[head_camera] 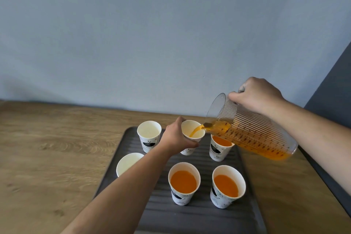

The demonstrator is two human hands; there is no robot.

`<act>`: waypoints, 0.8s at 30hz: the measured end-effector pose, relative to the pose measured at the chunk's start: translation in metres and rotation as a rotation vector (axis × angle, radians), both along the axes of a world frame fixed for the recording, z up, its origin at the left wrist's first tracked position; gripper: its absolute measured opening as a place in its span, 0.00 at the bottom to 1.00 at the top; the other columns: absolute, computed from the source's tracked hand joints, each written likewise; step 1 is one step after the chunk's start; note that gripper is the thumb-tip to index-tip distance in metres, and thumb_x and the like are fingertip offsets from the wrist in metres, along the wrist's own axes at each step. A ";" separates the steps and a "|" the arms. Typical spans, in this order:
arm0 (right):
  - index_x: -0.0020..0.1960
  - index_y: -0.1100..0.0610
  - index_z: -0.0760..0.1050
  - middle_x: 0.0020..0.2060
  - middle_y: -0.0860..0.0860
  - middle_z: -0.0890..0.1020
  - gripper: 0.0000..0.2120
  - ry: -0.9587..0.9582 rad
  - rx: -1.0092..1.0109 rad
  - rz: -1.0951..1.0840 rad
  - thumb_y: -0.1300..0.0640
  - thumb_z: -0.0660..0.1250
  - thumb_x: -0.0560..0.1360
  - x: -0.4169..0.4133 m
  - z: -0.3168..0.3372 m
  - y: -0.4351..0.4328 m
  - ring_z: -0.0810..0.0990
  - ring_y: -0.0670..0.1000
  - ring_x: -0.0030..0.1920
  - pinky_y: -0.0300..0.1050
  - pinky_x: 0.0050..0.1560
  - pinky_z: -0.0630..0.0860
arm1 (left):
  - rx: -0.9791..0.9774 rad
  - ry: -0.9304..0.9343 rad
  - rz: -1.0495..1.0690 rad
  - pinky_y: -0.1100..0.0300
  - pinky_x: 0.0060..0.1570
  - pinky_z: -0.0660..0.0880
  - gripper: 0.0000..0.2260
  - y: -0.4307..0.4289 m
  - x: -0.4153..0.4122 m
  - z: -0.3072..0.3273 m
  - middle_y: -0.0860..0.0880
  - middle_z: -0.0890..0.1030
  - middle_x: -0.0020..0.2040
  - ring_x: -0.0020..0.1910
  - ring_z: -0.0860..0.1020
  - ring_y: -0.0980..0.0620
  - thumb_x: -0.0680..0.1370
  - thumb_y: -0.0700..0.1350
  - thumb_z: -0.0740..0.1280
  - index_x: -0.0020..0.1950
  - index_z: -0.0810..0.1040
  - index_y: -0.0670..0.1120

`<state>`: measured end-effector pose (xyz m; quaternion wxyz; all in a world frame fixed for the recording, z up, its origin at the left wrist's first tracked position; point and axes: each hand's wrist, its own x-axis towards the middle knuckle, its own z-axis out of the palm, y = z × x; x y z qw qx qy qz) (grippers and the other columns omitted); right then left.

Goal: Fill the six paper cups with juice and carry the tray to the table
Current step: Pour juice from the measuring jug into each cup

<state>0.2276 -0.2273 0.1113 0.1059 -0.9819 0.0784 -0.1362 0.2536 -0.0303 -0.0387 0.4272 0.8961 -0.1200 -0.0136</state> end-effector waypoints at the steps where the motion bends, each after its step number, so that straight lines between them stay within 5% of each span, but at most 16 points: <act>1: 0.24 0.54 0.61 0.22 0.49 0.63 0.20 0.002 -0.003 0.005 0.48 0.65 0.68 0.000 0.000 0.000 0.64 0.53 0.26 0.42 0.32 0.60 | -0.001 0.005 -0.001 0.60 0.46 0.69 0.34 0.000 0.000 -0.001 0.50 0.77 0.58 0.51 0.72 0.53 0.62 0.51 0.79 0.63 0.69 0.49; 24: 0.24 0.54 0.65 0.22 0.49 0.65 0.19 0.010 -0.055 0.020 0.47 0.65 0.69 0.000 0.001 0.005 0.65 0.52 0.26 0.42 0.31 0.61 | -0.015 0.032 0.016 0.60 0.47 0.71 0.36 0.002 0.000 -0.006 0.50 0.76 0.60 0.52 0.73 0.54 0.61 0.53 0.80 0.64 0.67 0.50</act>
